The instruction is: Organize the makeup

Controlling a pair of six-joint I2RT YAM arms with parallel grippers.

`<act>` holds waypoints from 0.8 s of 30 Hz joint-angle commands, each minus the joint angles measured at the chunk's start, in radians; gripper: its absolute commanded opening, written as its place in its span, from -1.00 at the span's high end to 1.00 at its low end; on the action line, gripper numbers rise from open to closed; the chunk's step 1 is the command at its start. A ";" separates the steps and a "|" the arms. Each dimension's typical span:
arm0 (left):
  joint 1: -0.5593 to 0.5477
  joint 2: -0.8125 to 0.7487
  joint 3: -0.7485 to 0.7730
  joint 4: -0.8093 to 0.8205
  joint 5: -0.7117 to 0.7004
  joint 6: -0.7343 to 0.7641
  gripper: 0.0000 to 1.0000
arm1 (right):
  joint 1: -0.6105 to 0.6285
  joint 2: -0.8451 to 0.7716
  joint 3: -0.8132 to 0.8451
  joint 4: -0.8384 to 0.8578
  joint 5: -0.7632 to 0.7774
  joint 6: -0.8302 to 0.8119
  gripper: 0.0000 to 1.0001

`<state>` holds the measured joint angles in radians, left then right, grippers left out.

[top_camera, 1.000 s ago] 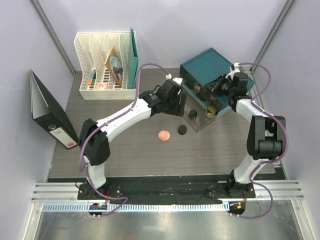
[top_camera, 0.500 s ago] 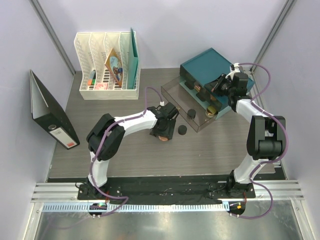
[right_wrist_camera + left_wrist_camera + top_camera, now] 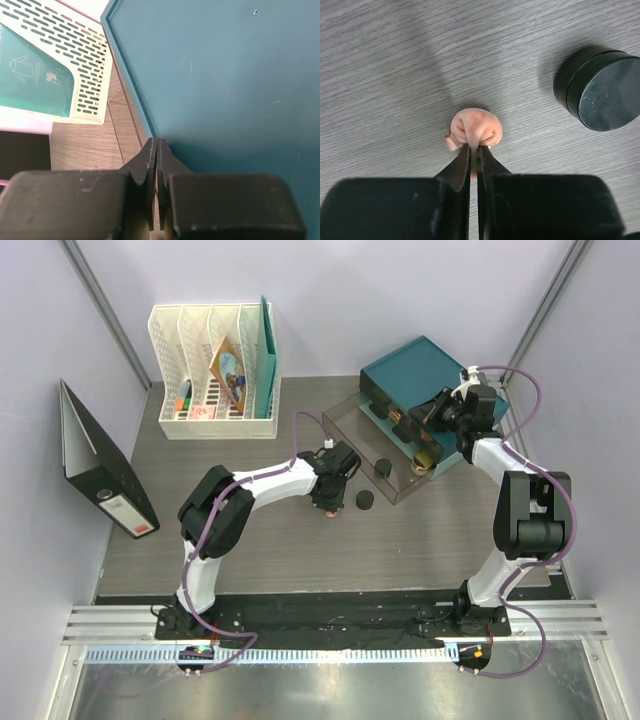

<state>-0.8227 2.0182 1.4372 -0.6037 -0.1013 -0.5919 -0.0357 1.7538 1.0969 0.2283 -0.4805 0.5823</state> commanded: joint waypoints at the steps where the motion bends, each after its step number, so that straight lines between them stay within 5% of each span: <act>1: -0.001 -0.044 0.025 0.002 -0.043 0.017 1.00 | 0.008 0.164 -0.121 -0.504 0.057 -0.085 0.87; 10: 0.002 -0.105 0.277 0.039 -0.132 0.044 1.00 | 0.008 0.168 -0.114 -0.509 0.057 -0.087 0.87; 20: 0.028 0.201 0.718 -0.050 -0.037 0.040 0.76 | 0.010 0.168 -0.114 -0.512 0.059 -0.091 0.87; 23: 0.037 0.276 0.799 -0.062 0.012 0.029 0.49 | 0.010 0.168 -0.114 -0.514 0.057 -0.091 0.87; 24: 0.043 0.287 0.811 -0.062 0.023 0.027 0.00 | 0.010 0.168 -0.112 -0.514 0.057 -0.091 0.87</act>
<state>-0.7986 2.2307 2.1811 -0.6048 -0.1505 -0.5587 -0.0372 1.7588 1.1061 0.2188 -0.4892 0.5793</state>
